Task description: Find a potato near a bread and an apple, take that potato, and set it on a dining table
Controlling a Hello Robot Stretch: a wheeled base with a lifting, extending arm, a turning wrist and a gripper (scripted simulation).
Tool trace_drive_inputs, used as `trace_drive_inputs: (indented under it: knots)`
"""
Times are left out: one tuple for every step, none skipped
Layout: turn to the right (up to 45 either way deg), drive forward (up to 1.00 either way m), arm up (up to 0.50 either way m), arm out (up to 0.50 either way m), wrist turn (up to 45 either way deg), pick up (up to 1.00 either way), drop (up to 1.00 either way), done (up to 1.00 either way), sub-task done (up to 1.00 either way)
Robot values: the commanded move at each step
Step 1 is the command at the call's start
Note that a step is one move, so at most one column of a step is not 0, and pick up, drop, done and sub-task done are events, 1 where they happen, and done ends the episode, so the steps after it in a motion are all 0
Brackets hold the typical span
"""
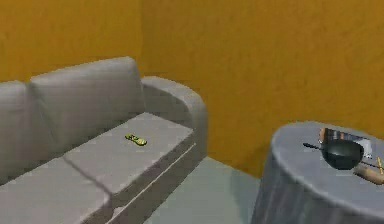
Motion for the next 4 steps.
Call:
trace_drive_inputs:
  knots:
    - [0.0, 0.95, 0.0, 0.0, 0.0, 0.0, 0.0, 0.0, 0.0]
    - [-45.0, 0.0, 0.0, 0.0, 0.0, 0.0, 0.0, 0.0, 0.0]
    - [-9.0, 0.0, 0.0, 0.0, 0.0, 0.0, 0.0, 0.0, 0.0]
    - [45.0, 0.0, 0.0, 0.0, 0.0, 0.0, 0.0, 0.0, 0.0]
